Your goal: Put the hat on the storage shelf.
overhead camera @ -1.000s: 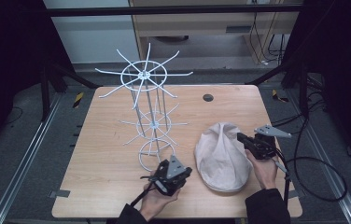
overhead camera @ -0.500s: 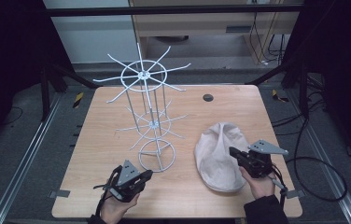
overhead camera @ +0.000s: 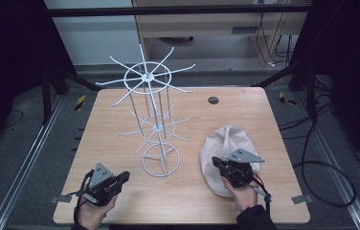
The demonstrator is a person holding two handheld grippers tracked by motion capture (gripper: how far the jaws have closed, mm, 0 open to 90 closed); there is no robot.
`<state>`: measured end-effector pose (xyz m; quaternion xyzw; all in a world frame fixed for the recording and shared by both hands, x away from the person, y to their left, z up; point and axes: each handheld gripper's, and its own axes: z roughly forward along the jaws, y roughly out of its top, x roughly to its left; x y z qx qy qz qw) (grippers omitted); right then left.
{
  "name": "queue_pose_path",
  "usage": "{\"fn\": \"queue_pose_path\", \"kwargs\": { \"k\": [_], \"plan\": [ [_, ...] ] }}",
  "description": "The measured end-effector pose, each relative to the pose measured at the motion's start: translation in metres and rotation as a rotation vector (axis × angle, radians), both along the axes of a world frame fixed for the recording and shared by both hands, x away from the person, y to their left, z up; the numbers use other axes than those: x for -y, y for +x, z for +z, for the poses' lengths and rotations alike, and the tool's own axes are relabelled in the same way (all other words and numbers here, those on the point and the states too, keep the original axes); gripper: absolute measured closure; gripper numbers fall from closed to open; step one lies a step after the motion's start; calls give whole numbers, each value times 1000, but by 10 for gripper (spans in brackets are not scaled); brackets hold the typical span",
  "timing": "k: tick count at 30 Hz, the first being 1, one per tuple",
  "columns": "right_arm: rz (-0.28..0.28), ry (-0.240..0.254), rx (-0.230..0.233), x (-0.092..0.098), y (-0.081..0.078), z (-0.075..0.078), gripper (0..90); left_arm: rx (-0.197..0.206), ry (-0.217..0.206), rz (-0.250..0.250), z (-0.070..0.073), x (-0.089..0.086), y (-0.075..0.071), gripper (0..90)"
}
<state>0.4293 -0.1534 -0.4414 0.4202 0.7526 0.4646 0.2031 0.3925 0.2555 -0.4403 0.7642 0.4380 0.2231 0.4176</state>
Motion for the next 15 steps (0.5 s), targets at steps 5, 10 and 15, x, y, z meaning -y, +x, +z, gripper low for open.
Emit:
{"fn": "queue_pose_path", "kwargs": {
  "k": [5, 10, 15],
  "plan": [
    [-26, -34, -21, -17, 11, -10, 900, -15, -15, 76, -5, -19, 11, 863],
    [-47, -71, -51, -24, 16, -17, 900, -16, -13, 107, -7, -26, 15, 863],
    [-75, -106, -89, -18, 16, -22, 900, -13, 4, 142, -9, -34, 19, 857]
  ]
}}
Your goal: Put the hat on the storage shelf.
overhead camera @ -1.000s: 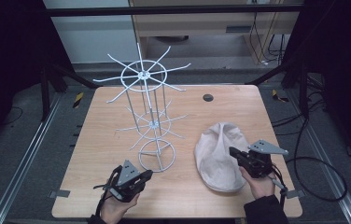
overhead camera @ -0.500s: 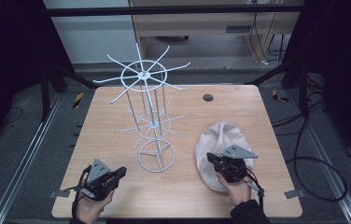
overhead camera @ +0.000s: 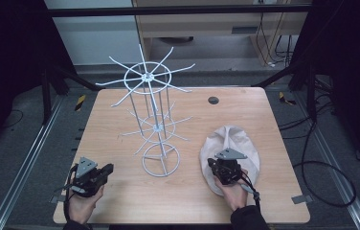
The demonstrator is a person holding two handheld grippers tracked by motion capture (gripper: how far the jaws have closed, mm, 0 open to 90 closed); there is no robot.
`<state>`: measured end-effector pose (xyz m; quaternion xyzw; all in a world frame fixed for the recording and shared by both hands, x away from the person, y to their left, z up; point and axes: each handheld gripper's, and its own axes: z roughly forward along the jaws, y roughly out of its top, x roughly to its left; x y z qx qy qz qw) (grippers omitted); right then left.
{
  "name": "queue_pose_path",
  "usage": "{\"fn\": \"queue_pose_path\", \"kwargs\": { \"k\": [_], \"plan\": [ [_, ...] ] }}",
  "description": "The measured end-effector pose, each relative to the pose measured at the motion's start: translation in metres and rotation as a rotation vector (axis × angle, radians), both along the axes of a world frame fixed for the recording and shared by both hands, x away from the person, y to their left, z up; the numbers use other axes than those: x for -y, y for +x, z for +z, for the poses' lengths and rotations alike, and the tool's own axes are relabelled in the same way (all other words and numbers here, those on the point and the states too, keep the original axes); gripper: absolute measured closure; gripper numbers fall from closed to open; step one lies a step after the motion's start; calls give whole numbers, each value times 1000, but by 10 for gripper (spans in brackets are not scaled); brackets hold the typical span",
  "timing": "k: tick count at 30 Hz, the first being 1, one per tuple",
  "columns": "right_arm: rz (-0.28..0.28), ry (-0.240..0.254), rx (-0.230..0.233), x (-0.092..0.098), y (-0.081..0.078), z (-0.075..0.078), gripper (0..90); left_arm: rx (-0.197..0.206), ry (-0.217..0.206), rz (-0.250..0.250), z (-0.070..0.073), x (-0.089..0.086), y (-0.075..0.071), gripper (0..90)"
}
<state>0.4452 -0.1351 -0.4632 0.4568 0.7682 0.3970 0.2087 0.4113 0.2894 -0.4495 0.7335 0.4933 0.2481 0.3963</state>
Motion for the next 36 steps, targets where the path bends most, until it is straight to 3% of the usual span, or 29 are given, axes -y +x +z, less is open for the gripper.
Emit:
{"fn": "queue_pose_path", "kwargs": {
  "k": [10, 18, 30, 36],
  "plan": [
    [2, -24, -56, 13, -11, -3, 900, 3, -2, 25, 0, -8, 0, 854],
    [-9, -37, -81, 35, -23, -4, 900, 1, -2, 40, -1, -12, -1, 852],
    [-35, -16, -80, 78, -43, 0, 900, 6, -4, 59, 0, -17, -1, 838],
    [-12, 9, -39, 79, -50, 14, 880, 6, -11, 84, 0, -22, 0, 812]
  ]
}}
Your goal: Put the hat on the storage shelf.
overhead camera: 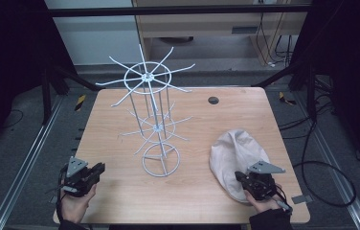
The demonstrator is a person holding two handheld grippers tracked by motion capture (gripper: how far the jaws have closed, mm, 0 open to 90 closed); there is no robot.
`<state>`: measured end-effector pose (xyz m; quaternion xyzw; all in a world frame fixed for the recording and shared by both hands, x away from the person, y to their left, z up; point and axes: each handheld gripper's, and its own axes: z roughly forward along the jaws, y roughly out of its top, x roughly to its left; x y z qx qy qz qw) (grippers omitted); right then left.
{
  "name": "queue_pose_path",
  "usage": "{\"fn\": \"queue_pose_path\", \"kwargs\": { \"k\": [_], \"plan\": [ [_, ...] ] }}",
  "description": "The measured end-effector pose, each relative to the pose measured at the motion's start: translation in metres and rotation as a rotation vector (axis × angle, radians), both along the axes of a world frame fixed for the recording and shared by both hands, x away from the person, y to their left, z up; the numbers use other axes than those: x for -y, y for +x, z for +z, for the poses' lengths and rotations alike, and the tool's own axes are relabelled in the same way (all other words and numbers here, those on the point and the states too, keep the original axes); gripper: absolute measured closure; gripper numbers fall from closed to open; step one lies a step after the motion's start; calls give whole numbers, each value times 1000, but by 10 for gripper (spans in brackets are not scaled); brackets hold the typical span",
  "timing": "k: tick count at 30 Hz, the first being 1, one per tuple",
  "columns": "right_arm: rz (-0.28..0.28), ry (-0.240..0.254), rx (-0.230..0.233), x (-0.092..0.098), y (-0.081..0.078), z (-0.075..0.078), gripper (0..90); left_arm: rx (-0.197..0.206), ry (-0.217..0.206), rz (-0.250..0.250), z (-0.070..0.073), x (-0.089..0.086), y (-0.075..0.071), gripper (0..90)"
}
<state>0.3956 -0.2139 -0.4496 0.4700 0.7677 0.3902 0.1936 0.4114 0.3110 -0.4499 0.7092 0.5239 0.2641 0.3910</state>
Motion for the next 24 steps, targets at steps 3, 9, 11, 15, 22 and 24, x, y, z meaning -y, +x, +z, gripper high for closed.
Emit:
{"fn": "queue_pose_path", "kwargs": {
  "k": [3, 9, 11, 15, 22, 24],
  "plan": [
    [3, 9, 34, 3, -2, 11, 851, -3, 2, 9, 0, -2, 1, 802],
    [-37, 9, 69, 12, 0, 34, 724, -10, 21, 27, -2, -6, 3, 737],
    [-59, -1, 81, 15, 3, 40, 678, -19, 19, 48, -4, -9, 6, 704],
    [-86, -12, 68, 18, 11, 49, 606, -29, 28, 68, -6, -15, 8, 636],
    [-101, -87, 16, 9, 38, 56, 482, -39, 44, 99, -11, -22, 11, 517],
    [-101, -103, 4, 7, 46, 53, 469, -39, 46, 102, -11, -21, 11, 496]
  ]
}}
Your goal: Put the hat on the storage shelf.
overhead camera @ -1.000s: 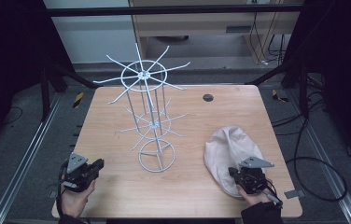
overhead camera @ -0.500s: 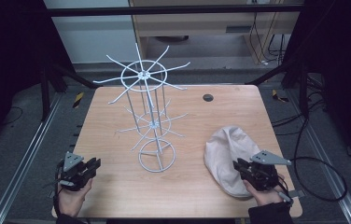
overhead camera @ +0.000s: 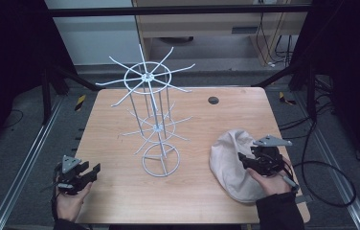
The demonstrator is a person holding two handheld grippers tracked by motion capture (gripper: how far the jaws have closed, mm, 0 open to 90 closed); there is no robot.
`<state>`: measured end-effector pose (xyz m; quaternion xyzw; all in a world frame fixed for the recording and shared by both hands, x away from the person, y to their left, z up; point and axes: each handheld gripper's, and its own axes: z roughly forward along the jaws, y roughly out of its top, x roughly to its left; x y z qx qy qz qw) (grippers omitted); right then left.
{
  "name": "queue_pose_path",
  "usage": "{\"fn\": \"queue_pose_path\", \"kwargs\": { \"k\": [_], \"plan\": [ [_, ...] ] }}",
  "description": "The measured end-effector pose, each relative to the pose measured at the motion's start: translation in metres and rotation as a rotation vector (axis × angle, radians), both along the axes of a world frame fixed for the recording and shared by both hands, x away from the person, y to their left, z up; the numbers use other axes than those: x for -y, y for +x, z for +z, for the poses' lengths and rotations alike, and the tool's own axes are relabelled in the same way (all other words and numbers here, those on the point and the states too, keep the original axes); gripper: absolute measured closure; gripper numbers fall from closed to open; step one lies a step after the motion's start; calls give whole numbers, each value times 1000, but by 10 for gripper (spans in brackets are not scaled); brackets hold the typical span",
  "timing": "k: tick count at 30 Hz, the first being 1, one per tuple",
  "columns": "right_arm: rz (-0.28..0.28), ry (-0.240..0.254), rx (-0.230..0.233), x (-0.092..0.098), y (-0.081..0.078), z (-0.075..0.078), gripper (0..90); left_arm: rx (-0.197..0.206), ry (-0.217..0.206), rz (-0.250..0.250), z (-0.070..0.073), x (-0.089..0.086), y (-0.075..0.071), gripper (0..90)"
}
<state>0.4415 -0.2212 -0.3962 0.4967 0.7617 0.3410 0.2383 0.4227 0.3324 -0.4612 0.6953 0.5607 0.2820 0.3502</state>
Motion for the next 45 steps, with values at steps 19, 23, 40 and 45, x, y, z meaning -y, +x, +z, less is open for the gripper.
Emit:
{"fn": "queue_pose_path", "kwargs": {
  "k": [19, 23, 40, 45],
  "plan": [
    [1, -84, -152, -13, 31, -34, 557, -9, 14, 11, -1, -1, 2, 433],
    [-12, -106, -177, -15, 33, -36, 698, -9, 14, 8, -1, -1, 2, 437],
    [-9, -99, -104, -10, 24, -25, 882, -5, 14, 11, 0, -1, 1, 444],
    [8, -73, -45, -6, 18, -18, 883, -1, 16, 11, 0, -1, 1, 444]
  ]
}}
